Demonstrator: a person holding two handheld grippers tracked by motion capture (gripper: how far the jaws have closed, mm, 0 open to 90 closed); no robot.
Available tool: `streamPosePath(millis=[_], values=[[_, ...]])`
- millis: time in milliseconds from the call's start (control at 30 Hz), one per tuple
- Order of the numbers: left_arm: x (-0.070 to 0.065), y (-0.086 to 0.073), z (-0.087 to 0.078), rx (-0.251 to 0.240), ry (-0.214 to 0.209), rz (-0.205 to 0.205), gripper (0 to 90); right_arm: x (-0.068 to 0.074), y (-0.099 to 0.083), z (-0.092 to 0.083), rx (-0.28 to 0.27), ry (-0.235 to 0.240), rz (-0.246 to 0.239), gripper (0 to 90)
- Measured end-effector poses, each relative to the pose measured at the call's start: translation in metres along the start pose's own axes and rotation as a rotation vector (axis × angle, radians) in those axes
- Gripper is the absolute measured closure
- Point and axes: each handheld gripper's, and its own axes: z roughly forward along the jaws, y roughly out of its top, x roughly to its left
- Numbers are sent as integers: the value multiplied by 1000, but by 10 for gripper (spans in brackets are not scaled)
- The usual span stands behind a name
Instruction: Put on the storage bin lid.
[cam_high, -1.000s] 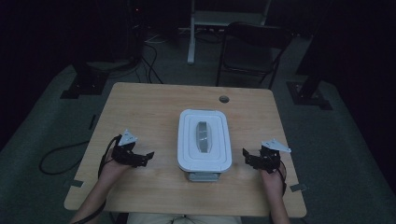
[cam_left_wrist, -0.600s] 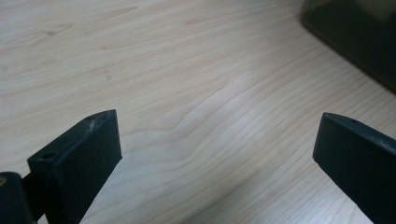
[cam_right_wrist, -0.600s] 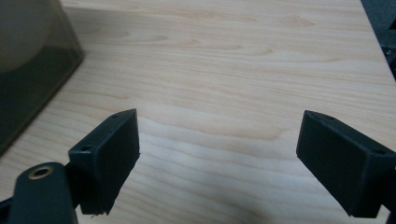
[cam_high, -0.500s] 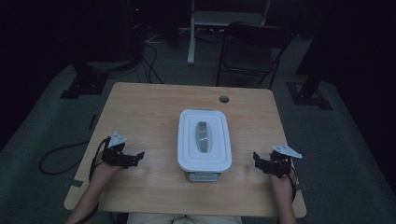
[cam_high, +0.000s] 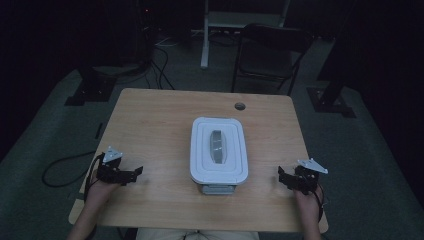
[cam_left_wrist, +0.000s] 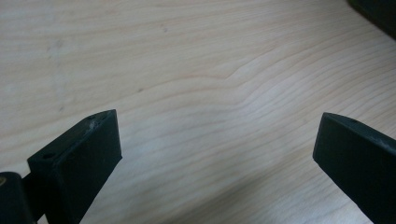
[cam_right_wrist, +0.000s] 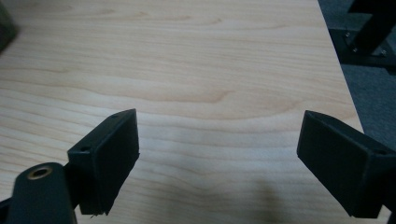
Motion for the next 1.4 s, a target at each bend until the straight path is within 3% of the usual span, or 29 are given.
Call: streamPosePath(millis=[167, 300, 400, 500, 767, 900, 1400], values=[[3, -9, -2, 31, 24, -7, 17, 0, -3, 3, 18, -12, 9, 127], [9, -15, -4, 37, 51, -43, 18, 1, -4, 5, 57, -32, 13, 135], [14, -18, -5, 41, 68, -73, 18, -2, -6, 8, 84, -20, 35, 135], [17, -21, -3, 70, 107, -71, 18, 0, -7, 11, 102, -65, 20, 131], [24, -27, -2, 90, 142, -93, 17, -2, -7, 11, 114, -58, 58, 127], [22, -28, -1, 94, 180, -86, 18, -2, -8, 11, 114, -57, 58, 127], [20, -25, 2, 92, 218, -124, 18, -1, -8, 11, 115, -48, 52, 127]])
